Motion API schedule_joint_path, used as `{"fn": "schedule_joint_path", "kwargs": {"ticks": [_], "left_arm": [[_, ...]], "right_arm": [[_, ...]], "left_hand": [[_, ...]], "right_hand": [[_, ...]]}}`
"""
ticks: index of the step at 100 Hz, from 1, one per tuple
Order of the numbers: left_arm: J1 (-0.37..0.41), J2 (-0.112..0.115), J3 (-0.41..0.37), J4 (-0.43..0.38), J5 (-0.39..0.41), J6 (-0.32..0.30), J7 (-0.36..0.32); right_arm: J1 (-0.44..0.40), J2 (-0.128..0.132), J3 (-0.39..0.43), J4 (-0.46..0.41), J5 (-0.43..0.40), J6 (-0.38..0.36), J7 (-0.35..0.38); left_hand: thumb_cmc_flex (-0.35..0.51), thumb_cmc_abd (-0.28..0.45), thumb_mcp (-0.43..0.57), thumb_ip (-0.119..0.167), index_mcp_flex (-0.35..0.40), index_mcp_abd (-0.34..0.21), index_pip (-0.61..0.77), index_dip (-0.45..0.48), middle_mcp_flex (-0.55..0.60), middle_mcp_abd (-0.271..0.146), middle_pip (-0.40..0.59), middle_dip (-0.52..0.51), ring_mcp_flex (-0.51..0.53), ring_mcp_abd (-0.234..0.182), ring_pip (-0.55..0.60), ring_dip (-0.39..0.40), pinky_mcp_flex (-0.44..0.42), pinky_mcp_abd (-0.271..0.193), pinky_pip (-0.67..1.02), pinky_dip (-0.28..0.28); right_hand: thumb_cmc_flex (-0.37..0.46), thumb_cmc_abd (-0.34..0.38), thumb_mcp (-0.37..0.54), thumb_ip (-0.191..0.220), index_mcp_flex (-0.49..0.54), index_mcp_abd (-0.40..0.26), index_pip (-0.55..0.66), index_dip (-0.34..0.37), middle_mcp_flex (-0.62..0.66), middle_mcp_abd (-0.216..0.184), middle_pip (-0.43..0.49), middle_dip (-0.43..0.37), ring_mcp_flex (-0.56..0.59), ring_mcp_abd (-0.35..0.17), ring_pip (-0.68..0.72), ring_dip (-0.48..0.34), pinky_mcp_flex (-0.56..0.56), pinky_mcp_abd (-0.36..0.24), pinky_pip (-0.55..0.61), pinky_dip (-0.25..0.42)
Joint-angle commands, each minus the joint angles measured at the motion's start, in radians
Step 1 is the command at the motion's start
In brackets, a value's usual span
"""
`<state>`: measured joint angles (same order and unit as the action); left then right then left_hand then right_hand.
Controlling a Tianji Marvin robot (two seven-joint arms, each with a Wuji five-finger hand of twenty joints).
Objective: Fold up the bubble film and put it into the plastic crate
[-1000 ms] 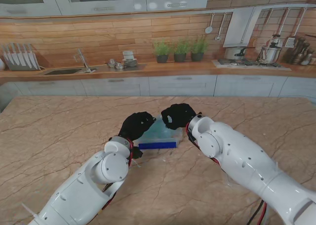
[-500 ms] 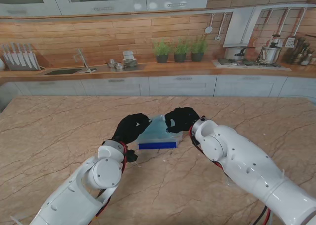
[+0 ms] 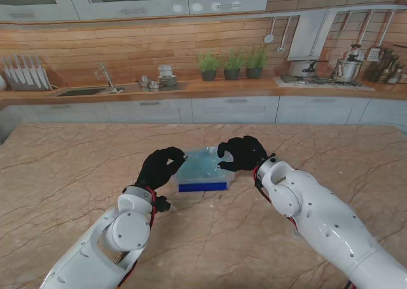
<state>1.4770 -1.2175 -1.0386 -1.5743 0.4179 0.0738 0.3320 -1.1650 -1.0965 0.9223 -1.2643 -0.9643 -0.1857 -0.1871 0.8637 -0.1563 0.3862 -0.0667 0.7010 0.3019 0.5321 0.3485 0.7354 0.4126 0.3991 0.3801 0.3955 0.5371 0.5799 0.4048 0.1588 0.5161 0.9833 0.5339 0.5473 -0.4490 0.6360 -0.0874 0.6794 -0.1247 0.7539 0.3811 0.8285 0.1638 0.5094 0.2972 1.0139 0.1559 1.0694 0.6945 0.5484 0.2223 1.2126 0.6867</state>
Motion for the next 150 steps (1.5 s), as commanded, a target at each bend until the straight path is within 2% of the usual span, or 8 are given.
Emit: {"fn": "schedule_joint_path", "kwargs": {"ticks": [1, 22, 39, 56, 74, 98, 118, 150], "left_arm": [[0.024, 0.003, -0.014, -0.02, -0.004, -0.004, -0.004], [0.072, 0.014, -0.049, -0.056, 0.01, -0.014, -0.017], [0.121, 0.036, -0.071, -0.109, 0.006, -0.01, -0.103], [0.16, 0.062, -0.087, -0.164, 0.03, 0.029, -0.2], [0.181, 0.091, -0.088, -0.209, 0.077, 0.095, -0.312], [0.181, 0.101, -0.066, -0.213, 0.103, 0.181, -0.356], [0.172, 0.096, -0.055, -0.197, 0.107, 0.235, -0.344], [0.169, 0.095, -0.053, -0.19, 0.091, 0.264, -0.349]], "right_arm": [[-0.031, 0.012, 0.013, -0.038, 0.015, -0.005, 0.004], [-0.156, 0.028, 0.152, -0.158, -0.059, -0.034, -0.006], [-0.336, 0.043, 0.347, -0.332, -0.124, -0.028, 0.068], [-0.578, 0.05, 0.57, -0.539, -0.235, 0.082, 0.206], [-0.765, 0.035, 0.725, -0.608, -0.276, 0.221, 0.201], [-0.866, 0.015, 0.803, -0.555, -0.25, 0.457, 0.191], [-0.87, 0.004, 0.794, -0.466, -0.183, 0.597, 0.146], [-0.805, 0.001, 0.744, -0.334, -0.102, 0.668, 0.096]], "left_hand": [[-0.024, 0.041, -0.019, 0.04, -0.009, -0.026, -0.008, 0.008, -0.022, -0.011, -0.014, 0.006, -0.017, -0.008, -0.008, 0.003, -0.014, -0.002, -0.005, -0.008], [-0.023, 0.044, -0.024, 0.039, -0.006, -0.025, -0.013, 0.011, -0.016, -0.009, -0.014, 0.007, -0.009, -0.007, -0.003, 0.009, -0.012, 0.001, 0.005, -0.004], [-0.016, 0.051, -0.056, 0.038, 0.003, -0.027, 0.023, 0.045, 0.021, -0.007, 0.015, 0.031, 0.032, 0.003, 0.053, 0.048, 0.012, 0.01, 0.083, 0.038], [0.004, 0.066, -0.119, 0.038, 0.014, -0.013, 0.133, 0.118, 0.088, 0.002, 0.091, 0.091, 0.103, 0.05, 0.17, 0.131, 0.071, 0.038, 0.207, 0.12], [0.005, 0.117, -0.205, 0.047, 0.059, -0.006, 0.227, 0.168, 0.183, 0.009, 0.165, 0.132, 0.216, 0.094, 0.285, 0.194, 0.18, 0.077, 0.333, 0.225], [0.032, 0.138, -0.282, 0.049, 0.08, -0.002, 0.3, 0.205, 0.237, 0.017, 0.227, 0.151, 0.303, 0.151, 0.398, 0.253, 0.327, 0.119, 0.426, 0.294], [0.039, 0.142, -0.291, 0.05, 0.069, 0.004, 0.3, 0.206, 0.218, 0.023, 0.227, 0.151, 0.283, 0.16, 0.401, 0.264, 0.316, 0.124, 0.417, 0.299], [0.049, 0.148, -0.305, 0.05, 0.065, 0.007, 0.293, 0.204, 0.21, 0.028, 0.224, 0.148, 0.273, 0.16, 0.393, 0.267, 0.306, 0.125, 0.407, 0.303]], "right_hand": [[-0.037, 0.039, -0.018, 0.037, -0.026, 0.003, -0.02, 0.012, -0.034, -0.011, -0.018, -0.012, 0.014, -0.001, 0.009, 0.001, 0.003, 0.011, 0.01, 0.024], [-0.068, 0.073, -0.038, 0.064, -0.045, 0.013, -0.074, 0.047, -0.059, 0.005, -0.038, -0.022, 0.006, 0.009, 0.013, -0.002, -0.007, 0.019, 0.008, 0.023], [-0.063, 0.083, -0.075, 0.075, -0.034, 0.031, -0.125, 0.106, -0.013, 0.058, 0.008, -0.001, -0.01, 0.034, 0.017, 0.002, -0.024, 0.034, 0.008, 0.032], [-0.059, 0.115, -0.127, 0.074, 0.025, 0.075, -0.132, 0.147, 0.042, 0.104, 0.142, 0.067, -0.058, 0.063, 0.012, 0.015, -0.053, 0.047, 0.018, 0.051], [-0.069, 0.158, -0.189, 0.076, 0.135, 0.124, -0.114, 0.218, 0.119, 0.154, 0.244, 0.117, -0.062, 0.112, 0.049, 0.052, -0.073, 0.082, 0.049, 0.079], [-0.114, 0.215, -0.236, 0.069, 0.255, 0.204, -0.105, 0.305, 0.216, 0.244, 0.401, 0.164, 0.073, 0.135, 0.271, 0.085, 0.015, 0.106, 0.257, 0.139], [-0.128, 0.233, -0.248, 0.065, 0.311, 0.233, -0.089, 0.351, 0.257, 0.289, 0.486, 0.179, 0.151, 0.124, 0.393, 0.056, 0.079, 0.101, 0.38, 0.126], [-0.138, 0.255, -0.261, 0.062, 0.25, 0.223, -0.136, 0.358, 0.25, 0.29, 0.511, 0.183, 0.16, 0.098, 0.43, 0.041, 0.092, 0.081, 0.416, 0.111]]}}
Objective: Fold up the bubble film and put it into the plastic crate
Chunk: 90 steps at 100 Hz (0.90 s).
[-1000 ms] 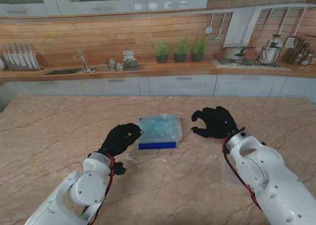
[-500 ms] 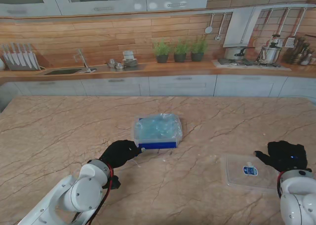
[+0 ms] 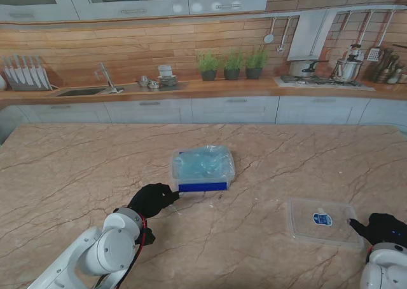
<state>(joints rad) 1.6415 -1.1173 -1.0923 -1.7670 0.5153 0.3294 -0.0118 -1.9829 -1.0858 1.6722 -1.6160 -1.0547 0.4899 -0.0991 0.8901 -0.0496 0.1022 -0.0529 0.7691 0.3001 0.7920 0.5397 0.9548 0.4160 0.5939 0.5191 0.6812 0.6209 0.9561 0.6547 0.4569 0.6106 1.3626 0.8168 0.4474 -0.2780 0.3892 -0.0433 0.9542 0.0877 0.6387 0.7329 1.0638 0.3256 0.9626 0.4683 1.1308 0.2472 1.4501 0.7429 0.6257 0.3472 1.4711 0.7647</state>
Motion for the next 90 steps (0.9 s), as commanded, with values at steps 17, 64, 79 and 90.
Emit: {"fn": "schedule_joint_path", "kwargs": {"ticks": [17, 64, 79, 90], "left_arm": [[0.007, -0.004, -0.004, -0.006, 0.002, 0.028, -0.01], [-0.08, 0.044, 0.068, -0.035, 0.045, 0.166, -0.223], [-0.111, 0.046, 0.108, -0.02, 0.01, 0.179, -0.244], [-0.134, 0.051, 0.136, -0.011, -0.004, 0.189, -0.266]], "right_arm": [[0.048, -0.002, -0.037, 0.042, 0.033, -0.032, 0.065], [0.155, 0.038, -0.203, 0.044, -0.094, -0.175, 0.213], [0.17, 0.044, -0.241, 0.028, -0.112, -0.22, 0.244], [0.173, 0.047, -0.259, 0.001, -0.109, -0.245, 0.273]], "left_hand": [[0.024, 0.043, -0.027, 0.036, -0.001, 0.01, 0.034, 0.013, -0.008, 0.021, 0.03, 0.009, -0.013, 0.077, 0.017, 0.018, 0.009, 0.032, 0.027, 0.021], [0.031, 0.065, -0.08, 0.038, -0.014, 0.002, 0.096, 0.057, 0.014, 0.017, 0.12, 0.065, 0.041, 0.077, 0.112, 0.089, 0.104, 0.024, 0.099, 0.037], [0.034, 0.068, -0.087, 0.037, -0.021, 0.007, 0.083, 0.052, -0.001, 0.019, 0.106, 0.06, 0.02, 0.077, 0.093, 0.086, 0.074, 0.023, 0.078, 0.03], [0.035, 0.069, -0.095, 0.036, -0.024, 0.008, 0.075, 0.05, -0.01, 0.018, 0.092, 0.054, 0.005, 0.072, 0.073, 0.079, 0.046, 0.019, 0.06, 0.024]], "right_hand": [[0.032, 0.063, -0.003, 0.023, -0.052, 0.011, -0.041, 0.003, 0.007, 0.129, 0.07, 0.016, 0.039, 0.003, 0.063, -0.008, 0.009, -0.05, 0.168, 0.033], [0.119, -0.077, 0.181, 0.03, -0.023, -0.043, 0.161, -0.059, 0.08, 0.08, 0.092, 0.006, 0.115, -0.032, 0.069, -0.039, 0.091, -0.059, 0.189, -0.003], [0.101, -0.089, 0.21, 0.021, -0.026, -0.044, 0.181, -0.081, 0.084, 0.077, 0.091, 0.006, 0.119, -0.034, 0.067, -0.039, 0.095, -0.059, 0.189, -0.006], [0.101, -0.091, 0.211, 0.021, -0.027, -0.043, 0.182, -0.084, 0.083, 0.076, 0.09, 0.006, 0.119, -0.034, 0.067, -0.039, 0.095, -0.059, 0.189, -0.007]]}}
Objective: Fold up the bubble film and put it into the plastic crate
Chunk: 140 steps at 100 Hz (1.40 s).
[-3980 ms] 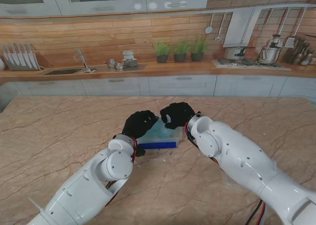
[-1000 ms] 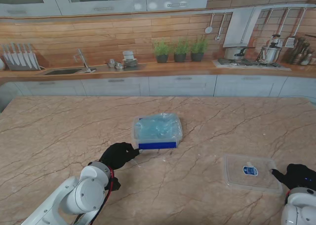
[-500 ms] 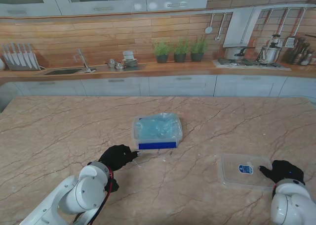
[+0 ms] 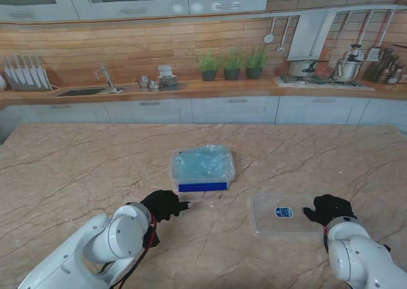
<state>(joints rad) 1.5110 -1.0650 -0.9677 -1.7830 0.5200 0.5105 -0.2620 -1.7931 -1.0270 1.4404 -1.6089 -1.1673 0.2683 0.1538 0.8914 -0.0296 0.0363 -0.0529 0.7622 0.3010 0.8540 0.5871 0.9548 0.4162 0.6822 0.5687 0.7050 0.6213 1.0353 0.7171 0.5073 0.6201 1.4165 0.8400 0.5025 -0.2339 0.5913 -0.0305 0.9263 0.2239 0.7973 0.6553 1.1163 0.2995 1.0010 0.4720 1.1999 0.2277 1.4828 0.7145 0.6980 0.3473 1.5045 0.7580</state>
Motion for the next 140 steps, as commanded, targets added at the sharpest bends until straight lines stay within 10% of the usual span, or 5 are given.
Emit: {"fn": "schedule_joint_path", "kwargs": {"ticks": [1, 60, 140], "left_arm": [[-0.006, -0.001, 0.014, 0.006, -0.01, 0.009, -0.018], [-0.104, 0.006, 0.126, 0.052, -0.059, 0.131, -0.064], [-0.256, 0.008, 0.273, 0.145, -0.185, 0.321, -0.093]], "right_arm": [[-0.017, -0.012, -0.028, -0.009, 0.003, -0.026, 0.023], [-0.012, -0.006, -0.088, -0.109, 0.036, -0.114, 0.101], [0.125, -0.005, -0.294, -0.123, 0.319, -0.06, 0.164]], "left_hand": [[0.034, 0.049, -0.03, 0.036, -0.018, 0.007, 0.011, 0.002, -0.011, 0.018, 0.002, 0.004, -0.02, 0.07, -0.008, 0.015, -0.006, 0.008, 0.004, 0.0], [0.06, 0.065, -0.04, 0.034, 0.048, 0.07, -0.079, -0.089, 0.023, 0.055, -0.103, -0.09, -0.022, 0.066, -0.139, -0.101, -0.086, 0.025, -0.058, -0.012], [0.126, 0.141, -0.062, 0.013, 0.067, 0.154, -0.192, -0.209, 0.067, 0.093, -0.138, -0.206, 0.029, 0.042, -0.18, -0.208, -0.081, 0.049, -0.116, -0.033]], "right_hand": [[0.045, -0.135, 0.008, 0.008, 0.001, -0.179, 0.024, -0.006, 0.031, 0.102, 0.051, 0.002, 0.05, -0.015, 0.035, -0.011, 0.023, -0.059, 0.155, 0.0], [0.042, -0.11, -0.021, 0.018, -0.001, -0.157, 0.005, -0.013, 0.026, 0.108, 0.043, 0.003, 0.046, -0.017, 0.028, -0.011, 0.023, -0.06, 0.155, -0.002], [0.045, -0.037, -0.099, 0.051, 0.043, -0.016, -0.144, 0.003, 0.05, 0.163, 0.04, -0.004, 0.102, 0.021, 0.015, -0.03, 0.08, -0.03, 0.186, -0.02]]}}
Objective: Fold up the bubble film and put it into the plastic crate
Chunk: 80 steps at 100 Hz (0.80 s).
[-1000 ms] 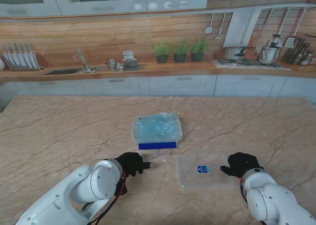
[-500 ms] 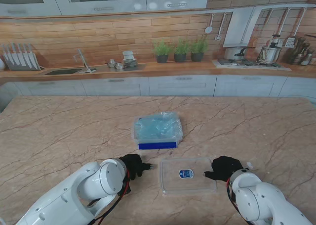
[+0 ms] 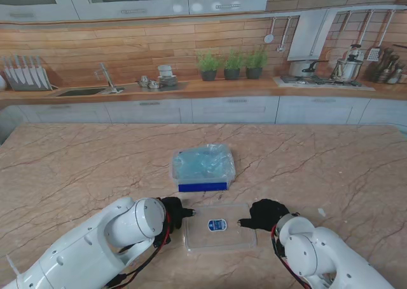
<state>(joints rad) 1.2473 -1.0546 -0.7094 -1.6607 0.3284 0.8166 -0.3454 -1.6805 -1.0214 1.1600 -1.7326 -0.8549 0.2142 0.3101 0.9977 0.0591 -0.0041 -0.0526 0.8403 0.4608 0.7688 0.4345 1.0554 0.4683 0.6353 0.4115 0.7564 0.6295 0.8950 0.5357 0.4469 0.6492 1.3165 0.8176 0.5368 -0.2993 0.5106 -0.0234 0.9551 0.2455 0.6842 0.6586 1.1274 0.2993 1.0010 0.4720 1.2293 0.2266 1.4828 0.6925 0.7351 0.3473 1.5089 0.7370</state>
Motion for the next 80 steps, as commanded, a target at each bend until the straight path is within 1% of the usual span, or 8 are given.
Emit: {"fn": "schedule_joint_path", "kwargs": {"ticks": [1, 19, 36, 41, 49, 52, 65, 80], "left_arm": [[0.007, -0.003, 0.015, 0.023, 0.008, 0.017, -0.008], [0.026, -0.019, -0.007, 0.032, 0.026, 0.04, 0.039], [0.035, -0.026, -0.019, 0.041, 0.048, 0.052, 0.067], [0.038, -0.027, -0.023, 0.042, 0.052, 0.051, 0.07], [0.042, -0.03, -0.029, 0.044, 0.047, 0.052, 0.075], [0.04, -0.029, -0.028, 0.045, 0.045, 0.054, 0.074], [0.029, -0.023, -0.016, 0.046, 0.038, 0.059, 0.056], [0.031, -0.025, -0.017, 0.048, 0.037, 0.057, 0.06]], "right_arm": [[0.016, -0.01, -0.016, 0.002, 0.009, -0.004, 0.009], [0.066, -0.008, -0.063, 0.014, 0.055, 0.022, 0.04], [0.112, -0.009, -0.11, 0.023, 0.109, 0.075, 0.052], [0.126, -0.009, -0.124, 0.029, 0.123, 0.09, 0.056], [0.145, -0.011, -0.139, 0.039, 0.137, 0.112, 0.051], [0.15, -0.012, -0.143, 0.042, 0.14, 0.121, 0.048], [0.176, -0.018, -0.155, 0.06, 0.158, 0.157, 0.03], [0.212, -0.023, -0.173, 0.092, 0.19, 0.18, 0.022]], "left_hand": [[0.02, 0.051, -0.022, 0.013, -0.011, -0.007, -0.107, -0.057, -0.034, 0.042, -0.091, -0.049, -0.022, 0.035, -0.04, -0.026, -0.02, 0.02, -0.016, -0.011], [-0.016, 0.021, -0.026, 0.018, -0.004, -0.011, -0.106, -0.057, -0.032, 0.043, -0.087, -0.047, -0.02, 0.036, -0.036, -0.025, -0.017, 0.024, -0.014, -0.012], [-0.04, 0.009, -0.021, 0.022, -0.008, -0.016, -0.109, -0.058, -0.037, 0.041, -0.09, -0.047, -0.026, 0.032, -0.038, -0.025, -0.017, 0.023, -0.014, -0.014], [-0.043, 0.008, -0.019, 0.022, -0.01, -0.019, -0.11, -0.058, -0.04, 0.039, -0.091, -0.048, -0.028, 0.033, -0.039, -0.025, -0.017, 0.023, -0.014, -0.014], [-0.049, 0.007, -0.017, 0.023, -0.02, -0.022, -0.118, -0.061, -0.056, 0.05, -0.098, -0.049, -0.047, 0.046, -0.045, -0.025, -0.031, 0.026, -0.021, -0.016], [-0.051, 0.007, -0.016, 0.023, -0.02, -0.023, -0.119, -0.061, -0.059, 0.05, -0.099, -0.049, -0.052, 0.049, -0.047, -0.025, -0.034, 0.026, -0.023, -0.017], [-0.056, 0.01, -0.015, 0.024, -0.019, -0.029, -0.105, -0.054, -0.061, 0.049, -0.096, -0.048, -0.054, 0.047, -0.044, -0.022, -0.034, 0.027, -0.022, -0.017], [-0.057, 0.009, -0.014, 0.024, -0.026, -0.035, -0.097, -0.05, -0.064, 0.049, -0.098, -0.048, -0.055, 0.049, -0.045, -0.021, -0.034, 0.027, -0.022, -0.016]], "right_hand": [[0.011, 0.028, -0.018, 0.044, 0.014, -0.037, -0.032, 0.0, 0.039, 0.163, 0.04, -0.004, 0.073, 0.022, 0.015, -0.008, 0.043, -0.03, 0.182, 0.001], [0.007, 0.034, -0.024, 0.046, 0.012, -0.031, -0.055, -0.003, 0.033, 0.167, 0.037, -0.006, 0.071, 0.024, 0.016, -0.01, 0.04, -0.03, 0.185, -0.002], [0.0, 0.043, -0.041, 0.045, 0.008, -0.019, -0.084, -0.007, 0.024, 0.174, 0.032, -0.009, 0.068, 0.026, 0.014, -0.012, 0.033, -0.031, 0.187, -0.006], [0.002, 0.045, -0.046, 0.045, 0.008, -0.015, -0.094, -0.007, 0.021, 0.175, 0.031, -0.01, 0.066, 0.028, 0.013, -0.013, 0.033, -0.031, 0.189, -0.007], [0.0, 0.047, -0.056, 0.044, 0.009, -0.012, -0.104, -0.008, 0.019, 0.178, 0.03, -0.011, 0.065, 0.029, 0.013, -0.013, 0.034, -0.032, 0.191, -0.008], [0.008, 0.053, -0.072, 0.045, 0.015, -0.012, -0.124, -0.002, 0.018, 0.178, 0.03, -0.012, 0.065, 0.028, 0.015, -0.015, 0.034, -0.032, 0.195, -0.012], [0.006, 0.056, -0.081, 0.046, 0.012, -0.011, -0.133, 0.004, 0.011, 0.181, 0.026, -0.014, 0.063, 0.027, 0.014, -0.017, 0.034, -0.034, 0.195, -0.015], [0.011, 0.062, -0.091, 0.049, 0.001, -0.023, -0.159, 0.007, -0.003, 0.183, 0.015, -0.019, 0.05, 0.029, 0.011, -0.018, 0.021, -0.035, 0.193, -0.017]]}}
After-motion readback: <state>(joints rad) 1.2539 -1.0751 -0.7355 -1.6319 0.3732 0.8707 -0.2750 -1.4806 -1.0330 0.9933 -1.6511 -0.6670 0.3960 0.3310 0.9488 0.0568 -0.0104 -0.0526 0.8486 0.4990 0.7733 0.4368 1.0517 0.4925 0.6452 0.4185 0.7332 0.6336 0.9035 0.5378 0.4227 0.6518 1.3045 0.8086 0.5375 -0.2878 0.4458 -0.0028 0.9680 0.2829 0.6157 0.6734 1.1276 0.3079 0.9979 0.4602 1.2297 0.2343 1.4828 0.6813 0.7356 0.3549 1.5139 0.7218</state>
